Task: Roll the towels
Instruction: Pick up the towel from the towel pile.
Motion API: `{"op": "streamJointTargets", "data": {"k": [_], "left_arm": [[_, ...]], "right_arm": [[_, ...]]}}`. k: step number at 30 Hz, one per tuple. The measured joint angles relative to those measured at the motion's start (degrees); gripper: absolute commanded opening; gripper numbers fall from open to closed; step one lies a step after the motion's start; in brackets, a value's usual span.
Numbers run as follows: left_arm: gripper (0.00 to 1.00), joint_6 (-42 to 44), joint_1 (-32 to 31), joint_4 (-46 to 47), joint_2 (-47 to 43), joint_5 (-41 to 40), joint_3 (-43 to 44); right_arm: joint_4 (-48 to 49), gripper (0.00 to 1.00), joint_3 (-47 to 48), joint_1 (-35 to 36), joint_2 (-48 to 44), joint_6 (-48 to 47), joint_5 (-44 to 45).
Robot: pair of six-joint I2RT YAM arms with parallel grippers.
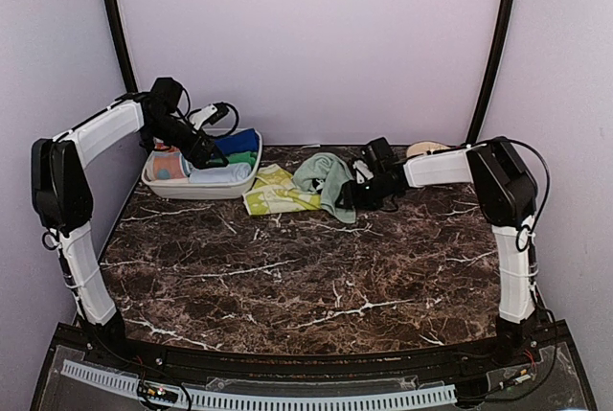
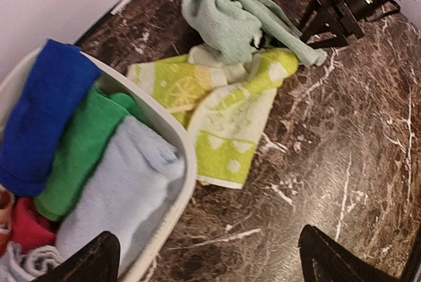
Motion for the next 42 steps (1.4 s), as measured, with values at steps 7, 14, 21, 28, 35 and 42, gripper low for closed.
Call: {"op": "streamJointTargets", "data": {"k": [7, 14, 21, 28, 35, 42], "left_arm": [[0.92, 0.15, -2.12, -0.26, -2.84, 0.79, -11.19], [0.87, 0.35, -2.21, -1.20, -3.54, -0.28, -13.38], [0.88, 0.35, -2.32, -1.79, -7.19, 0.39, -14.40], [0.90, 0.28, -3.58, -1.79, -8.66, 1.07, -14.40], [0.93, -0.09, -4.72, -1.84, -8.66, 2.19, -14.38], [0.95, -0.72, -6.21, -2.34, -8.66, 5.75, -13.92]], "right_arm": [[-2.47, 0.00, 1.09, 0.74, 0.26, 2.16, -0.94], [-11.39, 0.00, 9.44, 0.39, -4.48, 0.68, 1.36], [-17.03, 0.00, 19.15, -1.84, -18.23, -1.77, 3.15], [-20.26, 0.00, 19.67, -3.93, -27.96, -2.69, 4.63], [-24.06, 0.00, 19.67, -6.25, -34.16, -2.47, 5.22], [-19.89, 0.00, 14.82, -5.40, -41.42, 2.03, 2.40]]}}
